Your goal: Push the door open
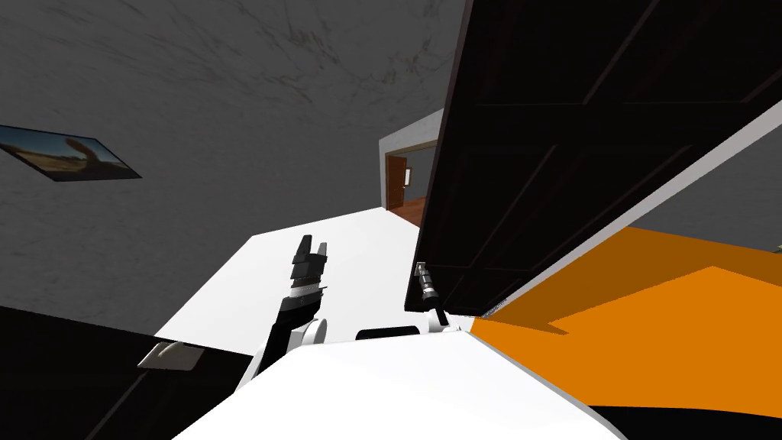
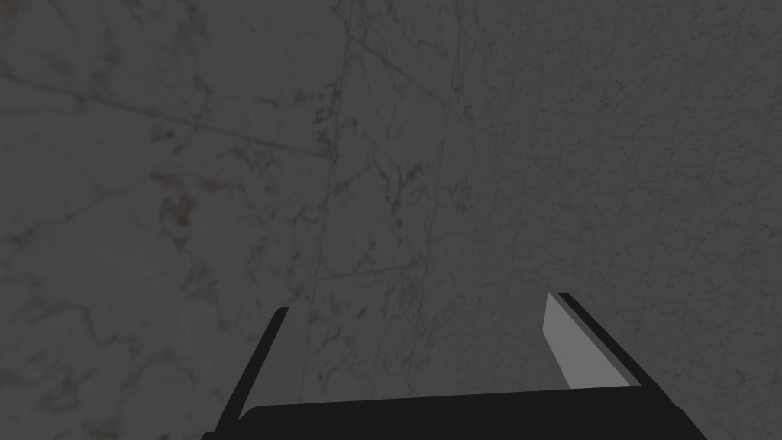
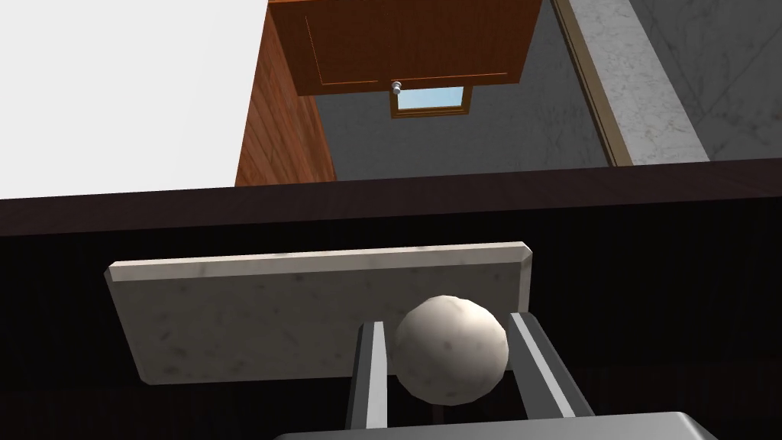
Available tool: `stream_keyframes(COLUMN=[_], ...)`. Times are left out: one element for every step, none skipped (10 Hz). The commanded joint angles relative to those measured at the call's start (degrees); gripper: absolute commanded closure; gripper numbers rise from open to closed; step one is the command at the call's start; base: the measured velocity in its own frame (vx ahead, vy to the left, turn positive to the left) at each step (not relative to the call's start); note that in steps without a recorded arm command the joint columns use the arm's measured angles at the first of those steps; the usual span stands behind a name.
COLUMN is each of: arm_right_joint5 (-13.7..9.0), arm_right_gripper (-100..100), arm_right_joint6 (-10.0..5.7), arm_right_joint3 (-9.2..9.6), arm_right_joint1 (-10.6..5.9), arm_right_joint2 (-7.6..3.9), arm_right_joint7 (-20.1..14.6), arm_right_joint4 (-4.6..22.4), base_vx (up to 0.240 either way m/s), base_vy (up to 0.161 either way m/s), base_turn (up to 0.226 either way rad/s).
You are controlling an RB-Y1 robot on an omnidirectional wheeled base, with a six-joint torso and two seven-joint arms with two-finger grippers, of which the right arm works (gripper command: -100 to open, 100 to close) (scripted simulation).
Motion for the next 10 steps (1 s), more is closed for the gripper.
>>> stream_keyframes(arm_right_joint5=[-0.8, -1.2, -1.6, -1.9, -2.3, -2.5, -2.2, -2.8, -3.0, -3.3], arm_right_gripper=[100, 100, 100, 100, 100, 100, 100, 100, 100, 100], arm_right_joint6=[0.17, 0.31, 0.44, 0.55, 0.68, 0.74, 1.03, 1.03, 1.0, 0.96], arm_right_joint3=[-1.68, -2.46, -3.18, -3.81, -4.54, -4.9, -4.43, -5.44, -5.89, -6.41], arm_right_joint1=[-0.14, -0.28, -0.41, -0.52, -0.65, -0.71, -0.24, -0.27, -0.25, -0.24], arm_right_joint2=[-0.56, -0.53, -0.46, -0.36, -0.2, -0.08, 0.03, -0.51, -0.69, -0.88], arm_right_joint7=[0.4, 0.6, 0.8, 1.0, 1.2, 1.3, 1.3, 1.6, 1.7, 1.9], arm_right_joint4=[-0.5, -0.4, -0.4, -0.3, -0.2, -0.2, -0.5, -0.7, -0.6, -0.6], base_vx=[0.221, 0.204, 0.2, 0.18, 0.199, 0.177, 0.074, 0.141, 0.191, 0.199], base_vy=[0.104, 0.104, 0.095, 0.096, 0.083, 0.072, 0.028, 0.041, 0.051, 0.065], base_turn=[-0.086, -0.086, -0.085, -0.086, -0.076, -0.053, -0.022, -0.042, -0.056, -0.042])
